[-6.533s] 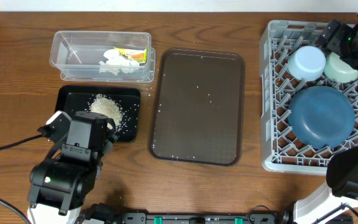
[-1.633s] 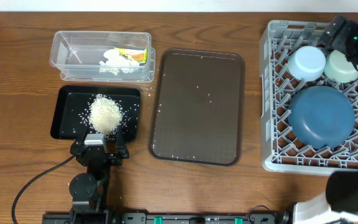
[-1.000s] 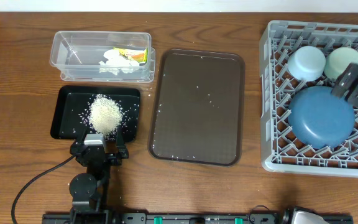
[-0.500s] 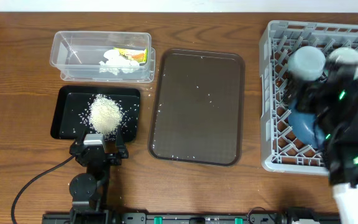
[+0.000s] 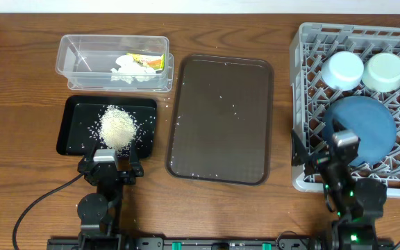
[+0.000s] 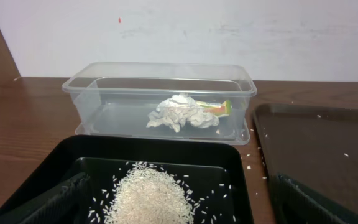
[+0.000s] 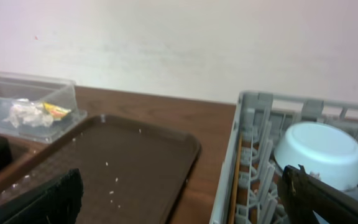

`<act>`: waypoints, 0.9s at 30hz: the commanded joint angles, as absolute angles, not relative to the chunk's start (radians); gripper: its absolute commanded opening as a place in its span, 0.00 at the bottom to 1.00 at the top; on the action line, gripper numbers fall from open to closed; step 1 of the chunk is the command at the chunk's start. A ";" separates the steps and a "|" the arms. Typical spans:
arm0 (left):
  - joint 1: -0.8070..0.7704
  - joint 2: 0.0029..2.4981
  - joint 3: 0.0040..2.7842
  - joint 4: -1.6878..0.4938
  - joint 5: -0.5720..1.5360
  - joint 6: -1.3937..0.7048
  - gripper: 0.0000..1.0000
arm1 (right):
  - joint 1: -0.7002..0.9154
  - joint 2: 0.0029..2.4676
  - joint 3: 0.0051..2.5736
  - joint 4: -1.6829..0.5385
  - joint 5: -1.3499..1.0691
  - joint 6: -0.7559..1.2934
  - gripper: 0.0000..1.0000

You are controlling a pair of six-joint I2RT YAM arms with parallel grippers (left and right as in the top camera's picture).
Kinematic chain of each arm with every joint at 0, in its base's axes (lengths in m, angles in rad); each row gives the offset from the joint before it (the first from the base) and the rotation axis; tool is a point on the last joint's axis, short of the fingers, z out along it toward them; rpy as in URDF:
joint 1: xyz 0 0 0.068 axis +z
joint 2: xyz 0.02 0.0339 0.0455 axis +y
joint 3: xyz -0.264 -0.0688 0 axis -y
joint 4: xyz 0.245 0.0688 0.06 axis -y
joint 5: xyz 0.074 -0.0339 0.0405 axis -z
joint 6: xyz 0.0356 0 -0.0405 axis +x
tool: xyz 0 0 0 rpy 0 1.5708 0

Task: Sort waste into correct bins and load items into the dishwasher rack

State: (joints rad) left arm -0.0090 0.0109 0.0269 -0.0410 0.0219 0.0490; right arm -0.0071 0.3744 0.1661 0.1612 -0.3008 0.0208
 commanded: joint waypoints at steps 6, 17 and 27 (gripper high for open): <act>-0.005 0.004 0.004 -0.071 -0.001 0.041 0.92 | 0.008 0.131 0.050 0.169 -0.321 -0.001 0.99; -0.005 0.004 0.004 -0.071 -0.001 0.041 0.92 | 0.013 0.005 0.005 0.084 -0.234 -0.002 0.99; -0.005 0.004 0.004 -0.071 -0.001 0.041 0.92 | 0.020 0.005 0.006 -0.064 -0.146 -0.088 0.99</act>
State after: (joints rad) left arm -0.0090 0.0109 0.0269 -0.0410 0.0219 0.0490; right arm 0.0025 0.0120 0.0071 -0.0551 -0.1879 -0.0189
